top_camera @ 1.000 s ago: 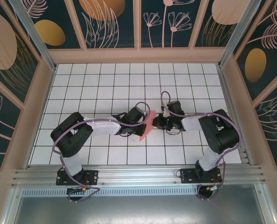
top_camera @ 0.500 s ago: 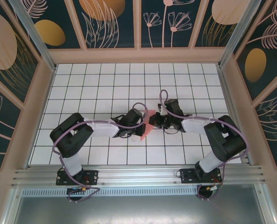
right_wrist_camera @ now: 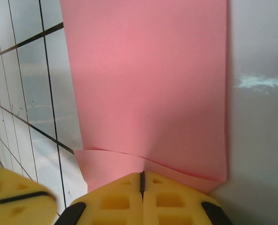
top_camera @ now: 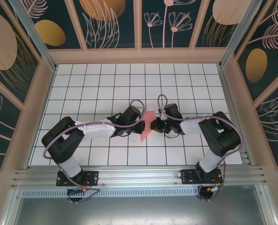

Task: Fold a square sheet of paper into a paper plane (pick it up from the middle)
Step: Third fold the triangle at the center of the table.

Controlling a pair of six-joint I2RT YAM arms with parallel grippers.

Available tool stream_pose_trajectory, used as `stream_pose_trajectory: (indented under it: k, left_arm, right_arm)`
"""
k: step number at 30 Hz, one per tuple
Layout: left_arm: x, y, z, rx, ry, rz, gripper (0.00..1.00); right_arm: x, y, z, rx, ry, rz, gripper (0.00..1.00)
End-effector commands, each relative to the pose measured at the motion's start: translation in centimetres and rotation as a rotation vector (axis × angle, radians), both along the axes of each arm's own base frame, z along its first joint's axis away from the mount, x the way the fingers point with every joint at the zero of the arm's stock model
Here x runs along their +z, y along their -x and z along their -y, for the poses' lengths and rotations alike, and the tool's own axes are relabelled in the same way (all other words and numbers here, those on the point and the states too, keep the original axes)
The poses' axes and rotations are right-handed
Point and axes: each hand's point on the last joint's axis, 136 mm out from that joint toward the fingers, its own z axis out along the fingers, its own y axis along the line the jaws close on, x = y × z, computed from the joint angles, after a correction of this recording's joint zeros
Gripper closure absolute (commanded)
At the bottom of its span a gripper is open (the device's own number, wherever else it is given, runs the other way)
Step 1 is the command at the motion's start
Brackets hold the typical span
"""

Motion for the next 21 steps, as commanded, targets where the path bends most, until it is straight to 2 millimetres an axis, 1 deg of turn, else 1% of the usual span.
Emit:
stream_pose_trajectory:
  k: [1,5,9,10,12,18,21]
  left_arm:
    - [2.2,-1.5,0.2,0.018,0.058,0.007,0.94]
    - [1.8,-1.6,0.6,-0.003,0.079,-0.025,0.95]
    - [0.8,-1.4,0.4,0.011,0.076,-0.056,0.96]
    - [-0.4,-1.2,0.3,0.013,0.062,-0.082,0.96]
    - [-1.0,-0.8,0.5,0.0,0.076,-0.104,0.97]
    - [-3.5,-1.1,-1.3,0.059,0.008,-0.128,0.99]
    - [-4.3,-1.1,-1.8,0.071,-0.006,-0.137,1.0]
  right_arm:
    - [-1.9,0.4,0.5,0.069,0.069,0.0,0.97]
    - [-1.3,-0.1,0.2,0.101,0.055,0.021,0.97]
    - [-0.7,-0.6,-0.1,0.114,0.046,0.035,0.96]
    - [-0.6,-0.6,-0.1,0.115,0.045,0.034,0.96]
    - [-0.5,-0.8,-0.3,0.116,0.04,0.033,0.96]
    - [-0.1,-1.0,-0.4,0.115,0.038,0.041,0.96]
    - [0.2,-1.0,-0.5,0.115,0.033,0.039,0.95]
